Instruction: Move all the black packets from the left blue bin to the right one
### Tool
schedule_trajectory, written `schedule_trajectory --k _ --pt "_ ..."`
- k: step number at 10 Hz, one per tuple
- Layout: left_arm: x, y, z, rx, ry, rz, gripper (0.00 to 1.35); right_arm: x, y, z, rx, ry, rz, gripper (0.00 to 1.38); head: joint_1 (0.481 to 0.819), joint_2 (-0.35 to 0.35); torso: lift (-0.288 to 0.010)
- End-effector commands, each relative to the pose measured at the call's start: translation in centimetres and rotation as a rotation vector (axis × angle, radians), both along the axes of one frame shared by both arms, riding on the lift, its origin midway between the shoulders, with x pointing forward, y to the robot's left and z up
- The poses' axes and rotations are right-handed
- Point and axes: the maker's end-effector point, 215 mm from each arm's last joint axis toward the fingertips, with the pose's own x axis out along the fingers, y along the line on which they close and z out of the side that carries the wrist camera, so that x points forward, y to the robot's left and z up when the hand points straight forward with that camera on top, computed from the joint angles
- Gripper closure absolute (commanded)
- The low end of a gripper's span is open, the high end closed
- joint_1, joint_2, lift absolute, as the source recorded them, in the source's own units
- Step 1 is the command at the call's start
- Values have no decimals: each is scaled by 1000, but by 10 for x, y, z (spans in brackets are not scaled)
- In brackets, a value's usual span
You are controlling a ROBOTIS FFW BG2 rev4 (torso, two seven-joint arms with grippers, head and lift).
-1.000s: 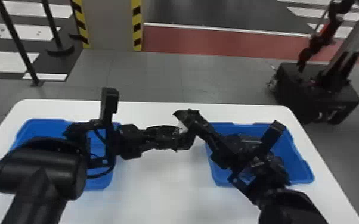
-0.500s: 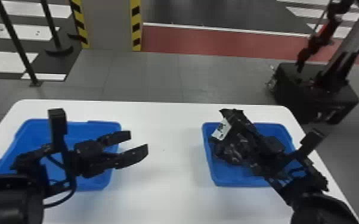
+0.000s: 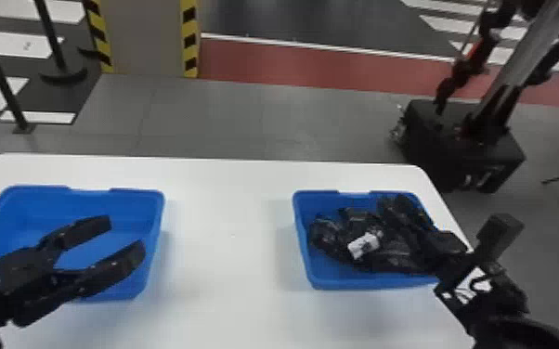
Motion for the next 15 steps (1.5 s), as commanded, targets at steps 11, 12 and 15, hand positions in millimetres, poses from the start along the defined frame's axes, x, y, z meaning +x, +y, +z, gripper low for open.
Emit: schedule_trajectory --k 11,12,15 --pt "-116 123 54 298 -330 497 183 -197 127 131 -140 -209 28 303 695 106 -110" --pt "-117 123 55 300 -334 505 183 -206 127 127 -141 -186 26 303 695 138 -110" --pt "-114 123 59 286 -341 510 183 -213 123 117 -126 -154 11 305 695 159 -110"
